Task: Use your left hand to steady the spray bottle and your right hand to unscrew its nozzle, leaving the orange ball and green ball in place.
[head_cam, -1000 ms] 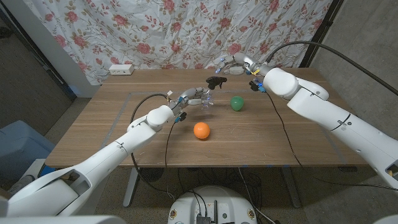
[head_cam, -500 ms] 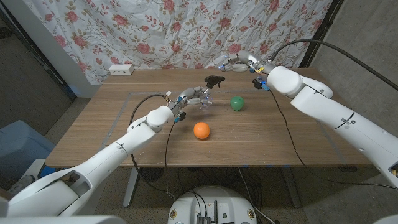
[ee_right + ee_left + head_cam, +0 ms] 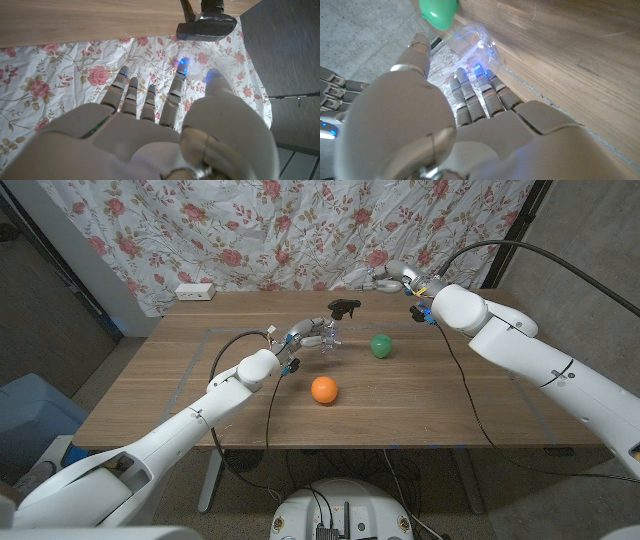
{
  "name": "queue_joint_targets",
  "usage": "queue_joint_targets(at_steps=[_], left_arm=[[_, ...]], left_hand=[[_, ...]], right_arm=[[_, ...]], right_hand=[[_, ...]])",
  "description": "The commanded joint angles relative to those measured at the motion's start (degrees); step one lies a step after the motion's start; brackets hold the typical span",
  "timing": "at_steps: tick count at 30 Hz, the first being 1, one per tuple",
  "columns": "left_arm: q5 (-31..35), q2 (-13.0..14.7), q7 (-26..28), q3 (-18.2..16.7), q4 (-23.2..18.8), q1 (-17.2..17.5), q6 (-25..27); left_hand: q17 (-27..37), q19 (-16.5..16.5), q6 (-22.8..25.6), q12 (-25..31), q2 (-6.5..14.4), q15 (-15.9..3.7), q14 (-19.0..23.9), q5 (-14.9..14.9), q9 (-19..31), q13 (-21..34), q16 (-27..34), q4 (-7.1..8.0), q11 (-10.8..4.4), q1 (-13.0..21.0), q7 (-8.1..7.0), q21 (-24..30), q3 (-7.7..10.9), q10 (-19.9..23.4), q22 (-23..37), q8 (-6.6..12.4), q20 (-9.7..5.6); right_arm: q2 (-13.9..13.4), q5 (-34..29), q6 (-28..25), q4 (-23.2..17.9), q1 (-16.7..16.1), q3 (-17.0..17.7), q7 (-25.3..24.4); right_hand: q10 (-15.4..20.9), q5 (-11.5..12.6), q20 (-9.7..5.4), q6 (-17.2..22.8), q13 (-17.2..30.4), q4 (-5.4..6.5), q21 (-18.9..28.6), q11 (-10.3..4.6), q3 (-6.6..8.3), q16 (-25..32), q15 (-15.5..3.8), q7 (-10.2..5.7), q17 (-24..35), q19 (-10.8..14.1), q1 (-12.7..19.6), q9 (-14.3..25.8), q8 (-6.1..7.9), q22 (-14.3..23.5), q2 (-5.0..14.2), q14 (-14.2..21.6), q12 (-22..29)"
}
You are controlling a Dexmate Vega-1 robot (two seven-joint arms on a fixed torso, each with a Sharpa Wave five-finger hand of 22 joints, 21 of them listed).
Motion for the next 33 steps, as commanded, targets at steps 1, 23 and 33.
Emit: queue_joint_targets(at_steps=[1,23,33], left_arm=[[-0.1,-0.6,0.1,0.2,1.1,-0.5,-0.4],[0.2,-1.1,-0.4,0.8,2.3,-1.6,-1.1],[0.3,-1.2,0.3,0.8,1.5,-0.8,-0.8]], left_hand=[[0.2,0.4,1.2,0.2,5.8,-7.13,0.7,0.2,0.1,0.1,0.0,1.06,-2.26,-3.9,0.01,0.0,1.38,2.5,0.3,2.32,-2.2],[0.3,0.4,1.3,0.1,5.8,-7.12,0.8,0.2,0.1,0.1,-0.1,1.16,-2.25,-4.1,-0.01,0.0,1.39,2.6,0.3,2.36,-2.19],[0.3,0.5,1.3,0.1,5.6,-7.18,0.9,0.2,0.1,0.1,-0.1,1.12,-2.33,-4.1,-0.13,0.0,1.35,2.7,0.3,2.38,-2.24]], right_arm=[[-0.4,-2.8,-4.3,-1.6,1.2,-1.9,0.3],[-0.4,-3.8,-7.6,-2.8,1.9,-4.1,2.7],[-0.2,-4.1,-8.8,-3.0,2.6,-5.3,3.6]], right_hand=[[0.7,-0.8,0.13,0.8,0.2,0.51,0.4,0.13,-0.97,-0.3,0.55,0.38,0.0,0.3,-2.5,0.1,0.37,0.1,-0.2,0.2,0.4],[2.5,-3.3,0.15,6.1,0.1,2.84,0.2,-0.37,-2.53,-0.4,0.42,0.38,0.2,0.2,-9.5,-1.0,1.58,0.2,0.74,0.6,0.6],[2.5,-3.8,0.15,5.9,0.1,3.29,0.2,-0.22,-2.71,-0.5,0.5,0.7,0.3,0.0,-10.8,-1.4,1.07,0.2,1.13,0.5,0.6]])
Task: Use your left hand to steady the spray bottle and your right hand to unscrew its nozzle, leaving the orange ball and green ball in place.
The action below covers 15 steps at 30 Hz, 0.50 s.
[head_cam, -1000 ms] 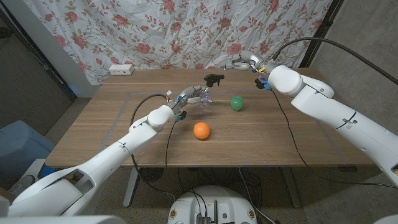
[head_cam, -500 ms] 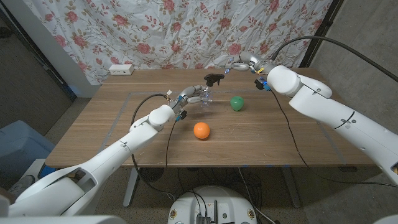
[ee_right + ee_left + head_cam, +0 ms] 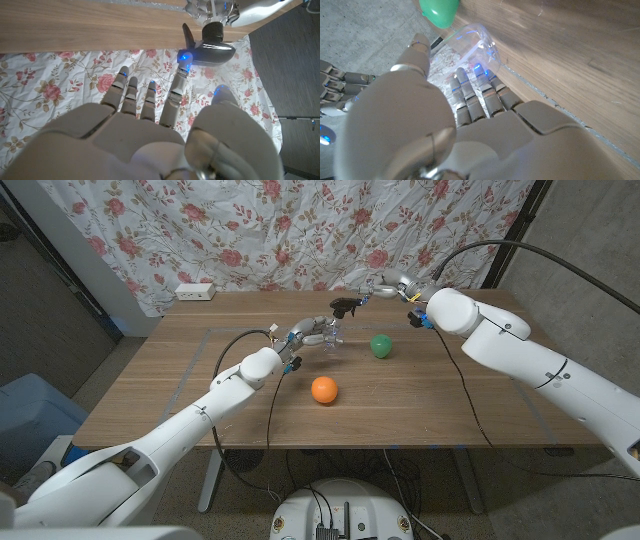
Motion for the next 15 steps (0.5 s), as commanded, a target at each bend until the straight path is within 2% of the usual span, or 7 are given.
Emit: queue_joint_targets(at_steps=[1,15], left_arm=[[0.2,-0.1,0.8,0.0,-0.8,0.7,0.3],[0.0,-0.1,0.4,0.1,-0.8,0.7,0.4]], left_hand=[[0.3,0.5,1.2,0.1,5.6,-7.36,0.6,0.2,0.1,0.2,-0.1,1.11,-2.24,-4.1,-0.37,0.0,1.34,2.7,0.3,2.4,-2.26],[0.3,0.5,1.2,0.0,5.6,-7.32,0.6,0.2,0.1,0.2,-0.1,1.1,-2.29,-4.1,-0.22,0.0,1.39,2.7,0.3,2.41,-2.24]], right_arm=[[0.3,-0.5,-1.5,-0.4,0.7,-1.7,1.0],[1.7,-1.9,-1.6,0.6,2.1,-3.4,1.3]], right_hand=[[0.4,-0.2,0.16,0.2,0.1,0.43,0.2,0.09,0.17,0.0,0.15,0.3,0.1,0.0,-0.7,-0.1,-0.38,0.2,0.31,0.1,0.3],[0.1,-1.5,0.16,-1.3,0.0,1.0,0.2,0.5,-0.4,-0.2,0.33,0.75,0.1,-0.1,-2.8,-0.8,-1.69,0.2,0.32,0.1,0.0]])
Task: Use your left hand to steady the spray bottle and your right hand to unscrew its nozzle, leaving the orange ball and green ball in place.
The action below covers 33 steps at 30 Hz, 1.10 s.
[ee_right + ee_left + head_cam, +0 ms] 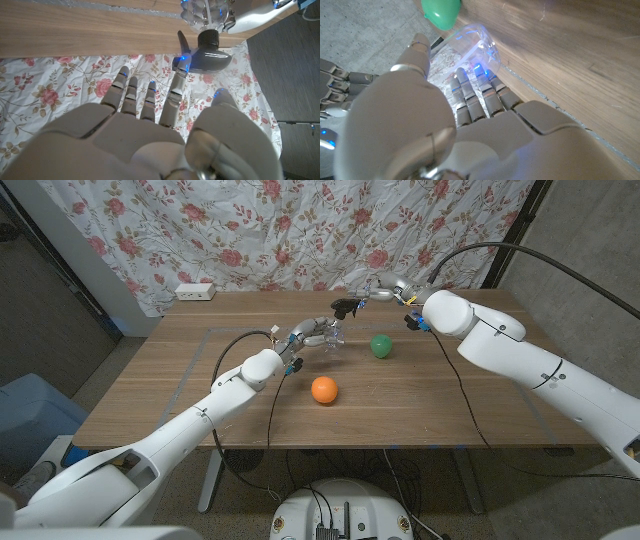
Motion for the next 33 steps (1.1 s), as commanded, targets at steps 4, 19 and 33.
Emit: queue_joint_targets(at_steps=[4,19,33], left_arm=[[-0.2,-0.2,-0.5,0.2,0.6,-0.3,0.0],[-0.4,-0.9,-1.5,0.6,2.5,-1.4,-0.6],[-0.4,-1.1,-1.9,0.9,2.7,-1.8,-0.3]], left_hand=[[0.4,0.5,1.1,0.3,5.7,-7.0,0.3,0.2,0.3,0.2,-0.1,1.14,-2.18,-4.1,-0.2,0.0,1.4,2.7,0.3,2.41,-2.2],[0.3,0.5,1.1,0.3,5.7,-6.94,0.3,0.2,0.3,0.2,-0.2,1.24,-2.02,-4.3,-0.29,0.0,1.46,2.8,0.3,2.4,-2.17],[0.3,0.5,1.1,0.2,5.7,-6.97,0.4,0.2,0.3,0.3,-0.2,1.21,-2.15,-4.4,-0.14,0.0,1.53,2.8,0.3,2.42,-2.18]], right_arm=[[1.3,-1.3,-0.6,0.9,1.6,-1.8,0.8],[2.7,-2.3,-2.4,2.0,4.3,-3.8,2.8],[3.4,-3.0,-4.3,2.5,6.6,-5.5,4.9]], right_hand=[[-0.1,-1.1,0.17,-0.9,0.0,0.79,0.2,0.7,-0.6,-0.3,0.47,0.35,0.2,-0.1,-2.4,-0.2,-0.76,0.2,-0.31,0.0,-0.1],[-0.5,-1.9,0.17,-2.6,0.0,1.74,0.3,1.28,-1.67,-0.5,0.75,1.71,0.2,-0.1,-5.6,-0.6,-2.23,0.2,-0.62,-0.1,-0.3],[-1.4,-1.7,0.18,-6.3,0.0,2.88,0.2,2.38,-3.29,-1.0,1.73,4.14,0.1,-0.4,-9.6,-0.7,-4.7,0.2,-1.37,-0.3,-0.5]])
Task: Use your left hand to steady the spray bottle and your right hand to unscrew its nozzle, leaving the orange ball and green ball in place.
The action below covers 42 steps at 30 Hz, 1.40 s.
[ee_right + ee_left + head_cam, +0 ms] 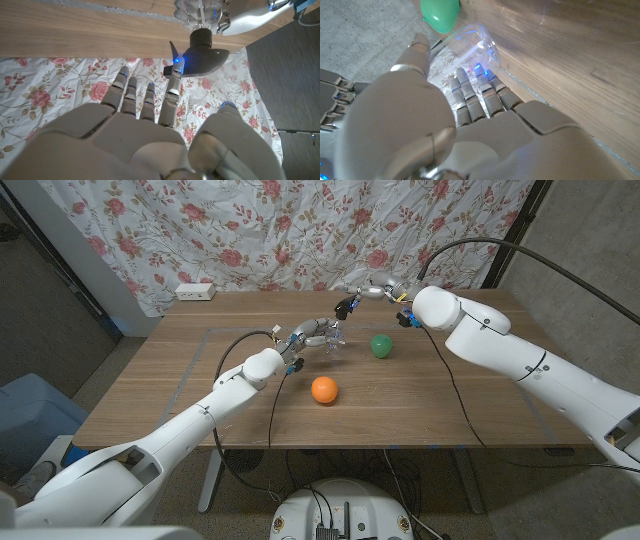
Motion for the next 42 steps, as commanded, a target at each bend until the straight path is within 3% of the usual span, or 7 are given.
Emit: queue_joint_targets(at_steps=[1,9,18,28,40,42], left_arm=[[0.0,-0.2,-0.4,0.3,0.3,-0.4,0.1],[0.0,-0.1,-0.5,0.3,0.1,-0.4,0.3],[0.0,-0.3,-0.5,0.4,0.3,-0.5,0.1],[-0.2,-0.3,-0.5,0.4,0.2,-0.4,0.0],[-0.7,-0.2,0.0,-0.1,-0.2,0.3,-0.2],[-0.7,-0.2,-0.1,-0.1,-0.2,0.3,-0.3]], left_hand=[[0.1,0.4,1.0,0.5,5.9,-6.95,0.4,0.2,0.3,0.3,-0.2,1.29,-2.08,-4.4,-0.06,-0.1,1.55,2.8,0.3,2.39,-2.13],[0.0,0.5,1.1,0.4,5.8,-7.0,0.5,0.2,0.3,0.3,-0.3,1.22,-2.12,-4.5,-0.1,0.0,1.59,2.8,0.3,2.4,-2.17],[0.0,0.5,1.1,0.4,5.9,-6.93,0.5,0.2,0.3,0.3,-0.3,1.26,-2.05,-4.6,-0.05,0.0,1.65,2.9,0.3,2.42,-2.14],[0.0,0.4,1.1,0.3,6.1,-6.78,0.5,0.2,0.3,0.4,-0.4,1.41,-1.96,-4.9,0.08,-0.1,1.79,2.8,0.3,2.38,-2.05],[0.0,0.3,0.9,0.2,7.0,-6.27,0.4,0.2,0.2,0.4,-0.6,2.13,-1.24,-6.1,0.85,-0.1,2.15,2.8,0.3,2.28,-1.75],[-0.1,0.3,1.0,0.2,7.1,-6.25,0.5,0.2,0.2,0.4,-0.7,2.18,-1.09,-6.3,0.94,-0.1,2.24,2.8,0.3,2.29,-1.74]], right_arm=[[0.8,-0.7,-2.1,0.3,2.1,-1.6,1.8],[1.1,-1.2,-5.4,-0.2,4.1,-3.3,3.7],[1.1,-1.3,-6.8,-0.2,6.0,-4.9,5.7],[1.2,-1.7,-9.1,-0.6,7.8,-6.8,7.5],[1.1,-1.9,-10.1,-0.9,8.8,-8.1,8.0],[1.1,-2.0,-10.4,-0.9,8.9,-8.2,8.1]], right_hand=[[-0.2,0.4,0.16,-1.1,0.0,0.04,0.2,0.85,-0.47,-0.2,0.64,0.73,0.1,-0.4,-1.4,0.1,-0.65,0.1,-0.16,0.0,-0.3],[-1.3,0.8,0.16,-4.5,0.0,-0.42,0.2,2.02,-0.47,-0.6,0.95,3.02,-0.2,-0.7,-1.7,0.3,-2.55,0.1,0.13,0.0,-0.5],[-2.4,1.1,0.16,-8.6,0.0,-1.23,0.1,3.03,-0.11,-1.2,1.01,4.56,-0.5,-1.2,-1.5,0.5,-4.59,0.1,0.8,-0.5,-0.6],[-3.3,1.3,0.13,-10.4,0.0,-2.39,0.1,3.56,0.57,-1.7,0.93,4.59,-0.7,-1.6,-0.2,0.8,-5.22,0.1,1.32,-1.3,-0.7],[-3.9,1.4,0.03,-11.8,0.0,-4.9,0.1,3.59,1.92,-2.0,0.9,4.24,-0.9,-1.7,3.0,1.2,-5.36,0.1,1.77,-1.5,-0.6],[-3.9,1.4,0.01,-11.9,0.0,-5.87,0.1,3.59,2.39,-2.1,0.89,4.26,-1.0,-1.7,4.2,1.3,-5.29,0.0,1.82,-1.6,-0.5]])
